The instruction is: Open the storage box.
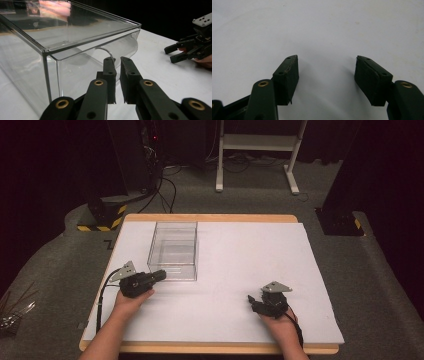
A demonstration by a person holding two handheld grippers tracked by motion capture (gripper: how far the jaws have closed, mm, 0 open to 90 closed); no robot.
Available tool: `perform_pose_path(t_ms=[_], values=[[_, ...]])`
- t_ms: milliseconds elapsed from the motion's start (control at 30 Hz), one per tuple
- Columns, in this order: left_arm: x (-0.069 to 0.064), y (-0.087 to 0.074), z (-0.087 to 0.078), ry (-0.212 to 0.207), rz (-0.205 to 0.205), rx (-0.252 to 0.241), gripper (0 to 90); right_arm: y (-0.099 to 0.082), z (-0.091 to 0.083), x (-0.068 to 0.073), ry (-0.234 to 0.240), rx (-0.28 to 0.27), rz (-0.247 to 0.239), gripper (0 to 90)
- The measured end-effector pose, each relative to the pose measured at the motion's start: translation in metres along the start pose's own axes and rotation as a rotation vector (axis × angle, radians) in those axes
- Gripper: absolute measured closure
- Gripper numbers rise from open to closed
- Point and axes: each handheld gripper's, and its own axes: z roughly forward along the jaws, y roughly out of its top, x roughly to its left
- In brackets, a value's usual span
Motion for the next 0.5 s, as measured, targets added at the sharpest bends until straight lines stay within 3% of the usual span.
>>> perform_pose_path(t_ms=[500], values=[[-0.011, -0.004, -0.01, -0.022, 0.012, 0.007, 83.9, 0.0, 0.0, 0.0, 0.002, 0.0, 0.0, 35.7]])
